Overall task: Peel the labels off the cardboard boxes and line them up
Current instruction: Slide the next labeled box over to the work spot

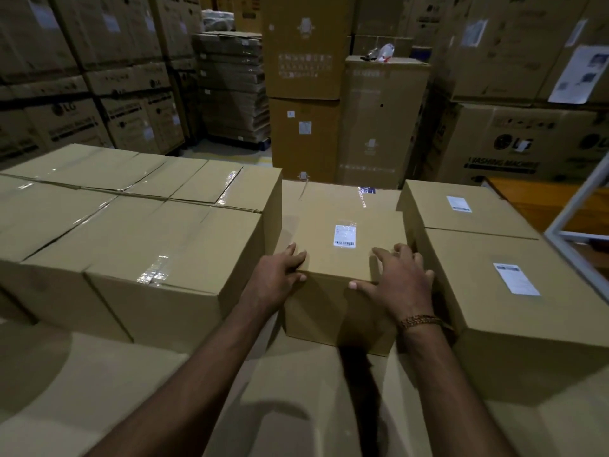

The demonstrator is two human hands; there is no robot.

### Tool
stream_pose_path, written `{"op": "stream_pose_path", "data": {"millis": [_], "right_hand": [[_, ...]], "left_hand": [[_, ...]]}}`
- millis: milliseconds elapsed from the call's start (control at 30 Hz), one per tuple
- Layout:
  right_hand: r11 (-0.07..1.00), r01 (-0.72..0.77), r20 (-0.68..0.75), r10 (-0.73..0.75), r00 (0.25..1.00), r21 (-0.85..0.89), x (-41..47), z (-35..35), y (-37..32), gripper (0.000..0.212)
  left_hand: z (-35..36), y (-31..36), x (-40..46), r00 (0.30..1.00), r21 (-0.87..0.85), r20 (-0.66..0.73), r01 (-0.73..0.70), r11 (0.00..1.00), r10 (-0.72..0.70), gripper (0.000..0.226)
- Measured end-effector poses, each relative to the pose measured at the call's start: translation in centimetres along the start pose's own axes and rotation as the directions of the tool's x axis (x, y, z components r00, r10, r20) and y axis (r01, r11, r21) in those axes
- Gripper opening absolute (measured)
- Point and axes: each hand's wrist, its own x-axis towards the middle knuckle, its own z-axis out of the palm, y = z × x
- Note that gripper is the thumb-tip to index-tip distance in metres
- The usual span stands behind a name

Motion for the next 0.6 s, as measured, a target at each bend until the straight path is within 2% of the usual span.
{"op": "stream_pose_path", "data": {"millis": [233,367,600], "right_hand": [[0.999,-0.050,0.015,0.050,0.999,-0.008,-7.9,-1.1,-1.1,0.102],[0.984,-0.149,0.025,0.147,0.989,0.099,-12.6,-1.7,-2.4,0.108],[0.983,-0.183,0.028,0.183,0.983,0.031,-21.1,-0.7,-5.4,0.110]], "left_hand": [[-1.6,-0.6,-7.2,1.000,-0.100,0.002,-0.022,0.995,0.022,0.058],[-2.7,-1.3,-11.2,0.998,-0.111,0.039,-0.048,0.993,0.053,0.058],[-5.6,-2.8,-18.9,0.994,-0.123,0.056,-0.085,0.989,0.092,0.058]]}}
